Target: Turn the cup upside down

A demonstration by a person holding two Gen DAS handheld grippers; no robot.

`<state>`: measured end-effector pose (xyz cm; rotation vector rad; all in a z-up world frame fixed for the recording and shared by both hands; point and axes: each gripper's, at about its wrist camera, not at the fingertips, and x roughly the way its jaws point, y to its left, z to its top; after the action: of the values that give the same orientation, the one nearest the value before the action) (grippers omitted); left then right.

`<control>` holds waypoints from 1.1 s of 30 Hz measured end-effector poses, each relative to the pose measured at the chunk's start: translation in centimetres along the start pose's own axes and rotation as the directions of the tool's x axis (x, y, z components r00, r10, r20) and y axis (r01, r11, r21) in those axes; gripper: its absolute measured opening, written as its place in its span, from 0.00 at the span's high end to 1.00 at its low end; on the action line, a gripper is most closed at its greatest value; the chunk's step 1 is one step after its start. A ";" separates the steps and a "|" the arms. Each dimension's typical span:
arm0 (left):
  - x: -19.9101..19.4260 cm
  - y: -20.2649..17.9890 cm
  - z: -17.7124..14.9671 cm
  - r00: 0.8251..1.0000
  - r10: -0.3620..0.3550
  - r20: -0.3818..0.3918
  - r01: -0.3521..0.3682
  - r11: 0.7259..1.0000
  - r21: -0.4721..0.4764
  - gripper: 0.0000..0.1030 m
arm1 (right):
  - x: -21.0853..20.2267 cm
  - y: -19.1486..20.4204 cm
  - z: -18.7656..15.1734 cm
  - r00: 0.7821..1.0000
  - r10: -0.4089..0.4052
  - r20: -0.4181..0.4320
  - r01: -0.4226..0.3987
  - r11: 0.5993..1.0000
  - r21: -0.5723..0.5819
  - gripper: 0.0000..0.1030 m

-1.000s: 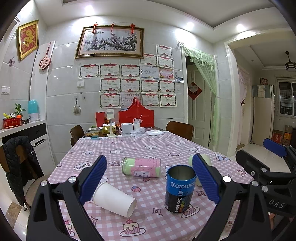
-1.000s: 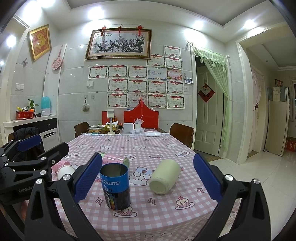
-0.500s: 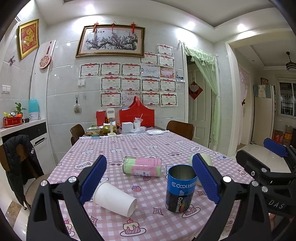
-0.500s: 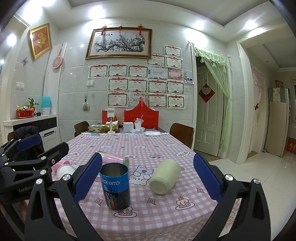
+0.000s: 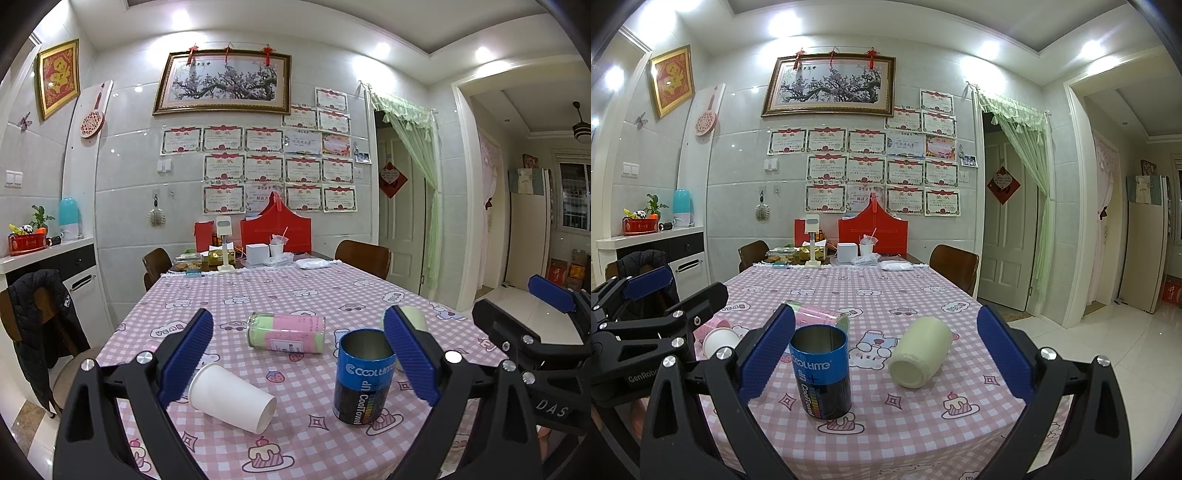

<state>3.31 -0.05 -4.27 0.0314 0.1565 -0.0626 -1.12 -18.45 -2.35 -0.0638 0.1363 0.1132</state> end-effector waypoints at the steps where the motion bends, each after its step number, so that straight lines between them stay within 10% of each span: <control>1: 0.0 0.0 0.0 1.000 0.002 0.000 -0.002 1.000 0.002 0.11 | 0.0 0.0 0.0 1.000 0.000 -0.001 0.000 1.000 0.001 0.08; 33: 0.3 -0.1 -0.3 1.000 0.006 -0.004 -0.006 1.000 0.000 0.11 | 0.5 0.2 -0.1 1.000 -0.003 -0.007 0.003 1.000 -0.004 0.08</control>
<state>3.57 -0.20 -4.61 0.0322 0.1608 -0.0566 -0.67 -18.22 -2.55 -0.0686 0.1431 0.1099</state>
